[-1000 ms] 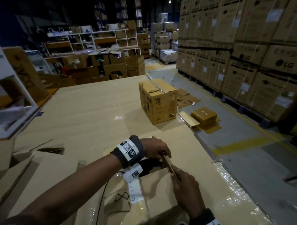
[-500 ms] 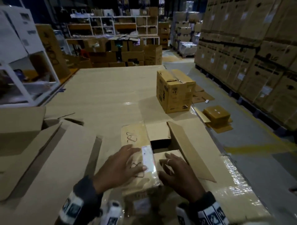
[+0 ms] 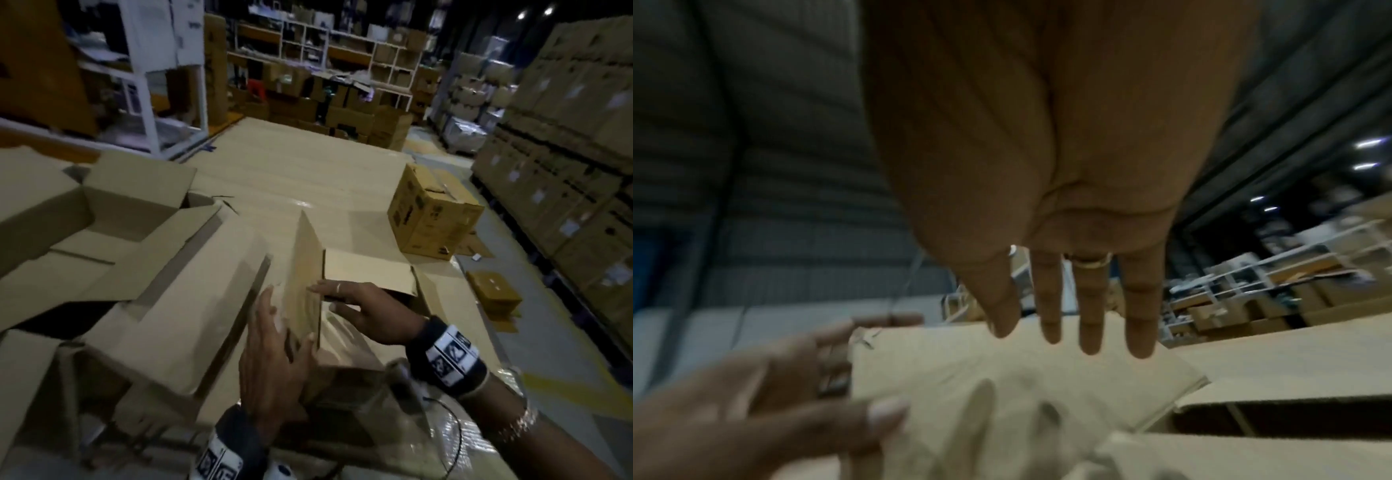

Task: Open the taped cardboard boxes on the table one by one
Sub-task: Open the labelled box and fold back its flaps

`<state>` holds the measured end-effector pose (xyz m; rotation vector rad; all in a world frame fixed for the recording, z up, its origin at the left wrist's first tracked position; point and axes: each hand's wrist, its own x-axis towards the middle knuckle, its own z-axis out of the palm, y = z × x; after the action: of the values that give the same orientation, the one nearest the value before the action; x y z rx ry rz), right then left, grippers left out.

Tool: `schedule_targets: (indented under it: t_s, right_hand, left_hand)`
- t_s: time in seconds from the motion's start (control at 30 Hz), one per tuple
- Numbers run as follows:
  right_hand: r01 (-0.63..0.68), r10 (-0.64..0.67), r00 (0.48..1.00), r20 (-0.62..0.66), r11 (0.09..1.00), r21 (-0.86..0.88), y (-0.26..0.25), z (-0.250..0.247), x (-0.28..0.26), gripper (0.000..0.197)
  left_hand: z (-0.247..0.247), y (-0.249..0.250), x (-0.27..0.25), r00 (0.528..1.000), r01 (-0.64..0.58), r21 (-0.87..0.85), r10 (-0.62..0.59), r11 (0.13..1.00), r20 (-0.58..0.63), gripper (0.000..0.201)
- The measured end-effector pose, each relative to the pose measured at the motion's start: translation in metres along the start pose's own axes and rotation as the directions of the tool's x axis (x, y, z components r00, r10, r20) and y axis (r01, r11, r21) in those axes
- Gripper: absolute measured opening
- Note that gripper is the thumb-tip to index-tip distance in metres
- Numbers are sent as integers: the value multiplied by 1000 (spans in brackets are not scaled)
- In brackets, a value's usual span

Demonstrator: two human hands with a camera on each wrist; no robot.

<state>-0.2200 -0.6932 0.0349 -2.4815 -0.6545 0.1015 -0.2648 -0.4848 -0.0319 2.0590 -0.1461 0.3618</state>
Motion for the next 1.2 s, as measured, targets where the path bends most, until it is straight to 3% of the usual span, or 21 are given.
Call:
schedule_targets:
  t_s: [0.07,0.1,0.17,0.23,0.27,0.33,0.47,0.57,0.63,0.7,0.93,1.07,1.2]
  right_hand:
    - [81,-48,977,209,985,-154,6,6,23,47]
    - [85,-21,955,297,975,-204,12,11,34,48]
    - [54,70,913,403,956,-288,21,20,51,48]
    - [91,69,887,456,943,-320,28,26,62,45]
    - [123,49,884,466,935,-332,30,26,66,41]
    - [149,33,886,462,924,-352,34,24,71,35]
    - [129,72,870,488,922,-366,37,18,78,32]
    - [26,184,863,471,914,-406,38,15,93,28]
    - [-30,285,860,424,857,-515,38,10,105,25]
    - [-41,292,870,397,846,-532,42,3,115,33]
    - [25,273,885,378,782,-623,51,3,123,29]
    - [8,172,945,279,840,-543,55,0,103,27]
    - [-32,168,958,233,868,-495,60,-19,58,35]
  left_hand:
    - [-6,-9,-1,991,-30,114,45,993,-127,101]
    - [-8,-17,0,987,-66,185,92,980,-133,96]
    - [-3,-38,2,989,-123,244,140,962,-54,71]
    - [8,-55,-1,982,-187,222,176,957,68,44]
    - [16,-62,-5,975,-210,211,189,955,116,40]
    - [30,-69,-10,976,-184,152,161,971,149,47]
    - [31,-55,-5,967,32,38,-41,999,251,62]
    - [33,-47,8,946,98,15,-98,995,309,62]
    - [36,-44,15,932,115,47,-125,992,340,64]
    - [41,-46,18,920,146,67,-160,987,358,64]
    - [55,-49,6,933,224,-14,-210,975,293,50]
    - [52,-47,5,948,199,28,-200,980,248,70]
    - [42,-42,15,947,191,91,-208,977,246,64]
